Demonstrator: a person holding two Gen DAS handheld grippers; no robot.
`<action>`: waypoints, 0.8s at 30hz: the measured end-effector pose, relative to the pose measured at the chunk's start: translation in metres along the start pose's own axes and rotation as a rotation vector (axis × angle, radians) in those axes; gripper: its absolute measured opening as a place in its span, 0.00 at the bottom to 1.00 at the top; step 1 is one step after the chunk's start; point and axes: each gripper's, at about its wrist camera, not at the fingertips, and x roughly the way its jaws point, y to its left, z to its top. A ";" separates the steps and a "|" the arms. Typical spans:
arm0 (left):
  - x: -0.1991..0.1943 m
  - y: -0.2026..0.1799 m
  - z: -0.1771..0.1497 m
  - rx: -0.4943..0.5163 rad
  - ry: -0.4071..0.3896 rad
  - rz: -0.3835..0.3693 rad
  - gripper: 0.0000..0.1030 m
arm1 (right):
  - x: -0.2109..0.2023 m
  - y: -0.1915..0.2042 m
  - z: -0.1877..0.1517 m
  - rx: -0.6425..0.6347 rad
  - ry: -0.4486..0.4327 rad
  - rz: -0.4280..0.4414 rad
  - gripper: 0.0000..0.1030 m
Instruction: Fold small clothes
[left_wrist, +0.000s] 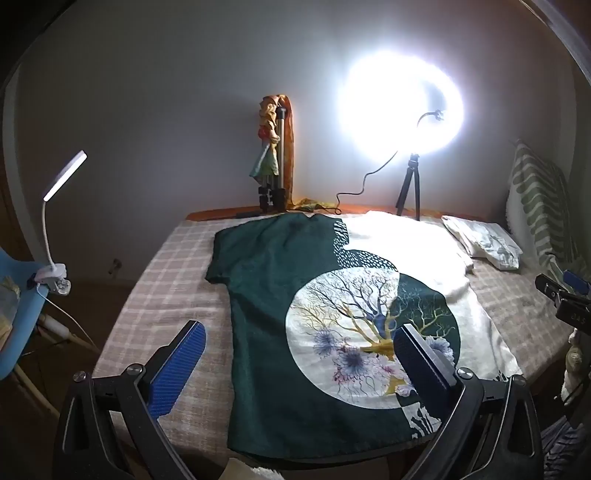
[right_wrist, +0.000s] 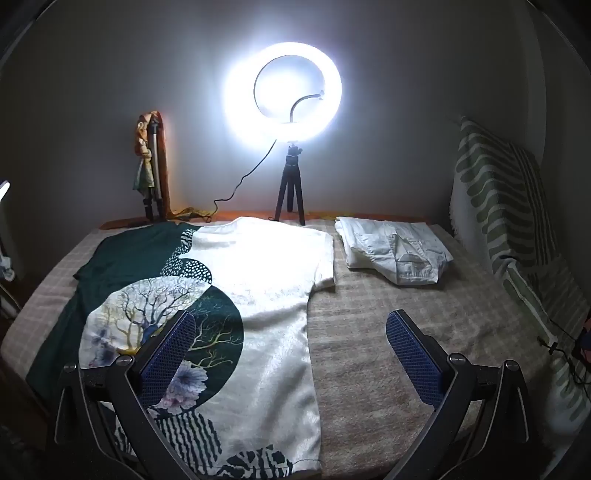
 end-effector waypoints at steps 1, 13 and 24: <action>0.001 0.000 0.000 0.005 0.000 -0.002 1.00 | 0.000 0.000 0.000 -0.002 -0.004 0.000 1.00; -0.005 0.007 0.008 0.008 -0.028 0.011 1.00 | 0.001 0.000 -0.003 0.002 0.004 -0.001 1.00; -0.004 0.013 0.014 -0.014 -0.030 0.021 1.00 | 0.003 0.002 0.000 0.009 0.001 0.003 1.00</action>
